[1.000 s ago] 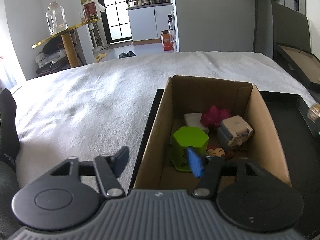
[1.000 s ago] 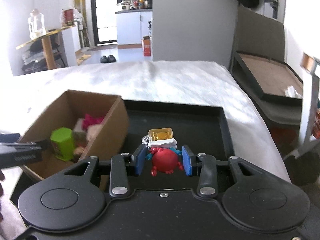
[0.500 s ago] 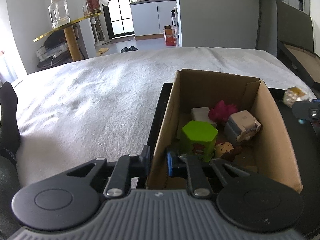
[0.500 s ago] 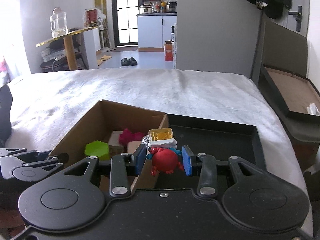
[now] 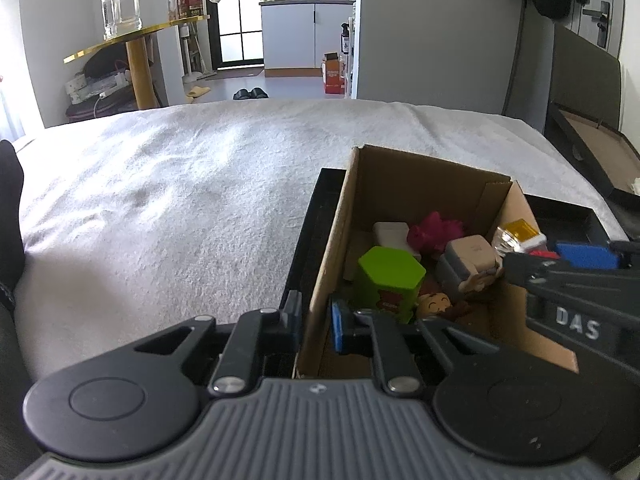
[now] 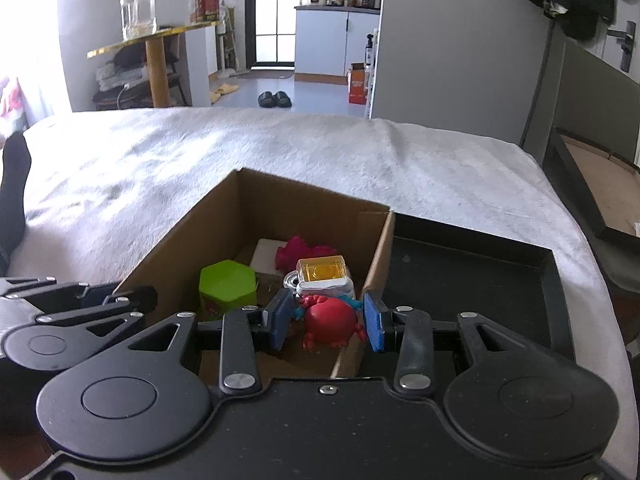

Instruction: Organize rigid objects

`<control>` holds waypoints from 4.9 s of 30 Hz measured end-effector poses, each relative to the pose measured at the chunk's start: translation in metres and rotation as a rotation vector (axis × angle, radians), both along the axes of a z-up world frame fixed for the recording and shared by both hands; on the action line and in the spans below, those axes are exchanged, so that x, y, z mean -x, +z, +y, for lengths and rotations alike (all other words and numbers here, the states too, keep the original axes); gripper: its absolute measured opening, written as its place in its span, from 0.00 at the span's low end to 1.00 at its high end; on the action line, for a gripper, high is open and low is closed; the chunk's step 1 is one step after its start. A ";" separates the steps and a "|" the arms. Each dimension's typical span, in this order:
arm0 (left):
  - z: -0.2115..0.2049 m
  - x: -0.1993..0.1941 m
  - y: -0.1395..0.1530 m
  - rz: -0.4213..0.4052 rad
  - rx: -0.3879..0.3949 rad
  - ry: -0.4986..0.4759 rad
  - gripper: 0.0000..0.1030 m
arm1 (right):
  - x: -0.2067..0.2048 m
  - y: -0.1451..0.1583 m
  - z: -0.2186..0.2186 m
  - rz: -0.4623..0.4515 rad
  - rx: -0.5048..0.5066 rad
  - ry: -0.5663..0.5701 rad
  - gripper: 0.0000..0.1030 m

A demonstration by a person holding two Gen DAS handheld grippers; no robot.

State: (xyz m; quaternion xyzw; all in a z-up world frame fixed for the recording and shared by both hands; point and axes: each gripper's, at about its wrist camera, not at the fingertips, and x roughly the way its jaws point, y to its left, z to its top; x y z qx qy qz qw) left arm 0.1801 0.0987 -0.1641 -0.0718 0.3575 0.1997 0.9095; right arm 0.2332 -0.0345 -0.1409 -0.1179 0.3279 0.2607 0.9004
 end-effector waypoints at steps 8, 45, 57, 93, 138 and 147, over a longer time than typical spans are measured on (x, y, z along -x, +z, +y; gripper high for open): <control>0.003 0.002 0.000 -0.001 0.018 0.003 0.14 | 0.004 -0.002 0.017 -0.038 0.039 0.035 0.37; -0.007 0.005 0.032 0.100 0.032 -0.028 0.37 | 0.015 0.016 -0.051 -0.016 -0.025 -0.026 0.56; -0.034 0.009 0.070 0.085 0.010 -0.093 0.69 | 0.018 0.033 -0.099 0.027 -0.150 -0.114 0.82; -0.072 0.083 0.137 0.019 0.088 -0.232 0.91 | 0.062 0.092 -0.175 0.026 -0.304 -0.173 1.00; -0.082 0.154 0.182 -0.007 0.067 -0.325 0.96 | 0.133 0.145 -0.189 0.095 -0.151 -0.289 1.00; -0.091 0.158 0.180 0.009 0.048 -0.342 0.96 | 0.138 0.144 -0.192 0.109 -0.154 -0.297 1.00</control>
